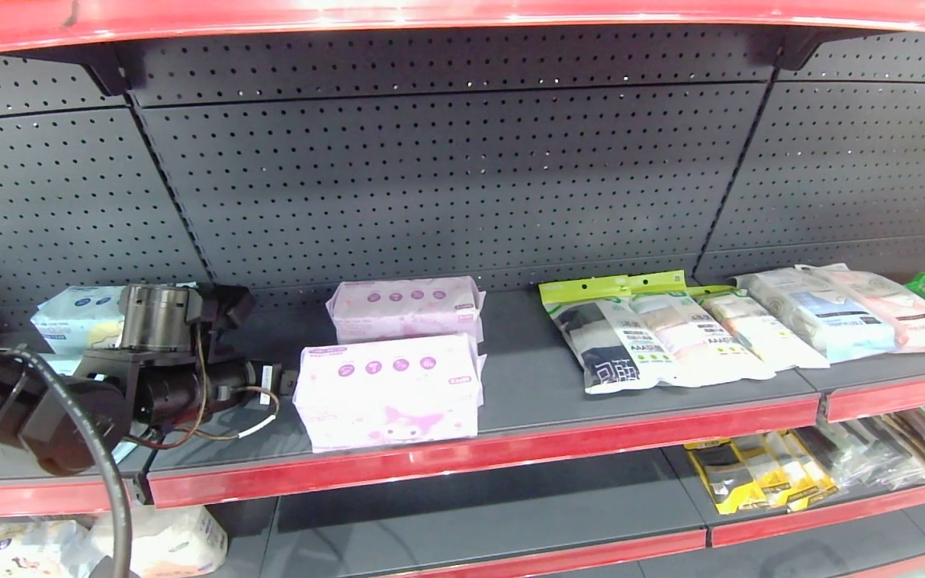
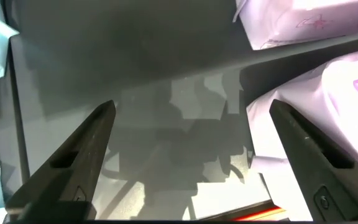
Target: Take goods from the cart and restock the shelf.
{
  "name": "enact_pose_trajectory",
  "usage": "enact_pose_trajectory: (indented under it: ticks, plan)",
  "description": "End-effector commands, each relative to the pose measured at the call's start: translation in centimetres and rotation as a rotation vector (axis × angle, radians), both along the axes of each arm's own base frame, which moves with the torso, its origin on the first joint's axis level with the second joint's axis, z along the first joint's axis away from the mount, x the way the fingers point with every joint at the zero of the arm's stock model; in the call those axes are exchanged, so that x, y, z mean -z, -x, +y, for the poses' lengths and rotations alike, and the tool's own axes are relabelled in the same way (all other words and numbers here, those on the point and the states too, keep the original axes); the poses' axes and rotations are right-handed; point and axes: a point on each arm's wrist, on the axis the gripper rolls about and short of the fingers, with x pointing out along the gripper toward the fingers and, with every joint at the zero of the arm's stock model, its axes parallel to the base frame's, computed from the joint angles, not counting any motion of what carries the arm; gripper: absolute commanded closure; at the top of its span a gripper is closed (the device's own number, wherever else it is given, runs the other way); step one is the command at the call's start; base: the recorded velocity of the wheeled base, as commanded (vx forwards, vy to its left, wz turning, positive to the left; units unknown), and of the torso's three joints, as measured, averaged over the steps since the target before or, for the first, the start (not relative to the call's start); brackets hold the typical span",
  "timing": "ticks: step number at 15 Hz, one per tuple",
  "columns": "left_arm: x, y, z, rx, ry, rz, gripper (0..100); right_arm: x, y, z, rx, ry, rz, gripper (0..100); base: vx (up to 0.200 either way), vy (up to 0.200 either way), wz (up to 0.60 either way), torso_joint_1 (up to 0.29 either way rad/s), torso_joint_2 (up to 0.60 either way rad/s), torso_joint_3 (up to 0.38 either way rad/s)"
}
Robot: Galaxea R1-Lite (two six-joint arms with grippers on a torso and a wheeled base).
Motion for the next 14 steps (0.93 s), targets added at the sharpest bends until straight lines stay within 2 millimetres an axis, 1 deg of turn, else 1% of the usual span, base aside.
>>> enact_pose_trajectory:
  ticks: [1, 14]
  plan:
    - [-0.12, -0.16, -0.14, 0.004, 0.002, -0.008, 0, 0.00, 0.00, 0.00, 0.000, 0.001, 0.000, 0, 0.000, 0.000, 0.00, 0.000, 0.00, 0.000]
    - [0.01, -0.13, -1.01, 0.020, -0.005, -0.005, 0, 0.00, 0.00, 0.00, 0.000, 0.001, 0.000, 0, 0.000, 0.000, 0.00, 0.000, 0.00, 0.000]
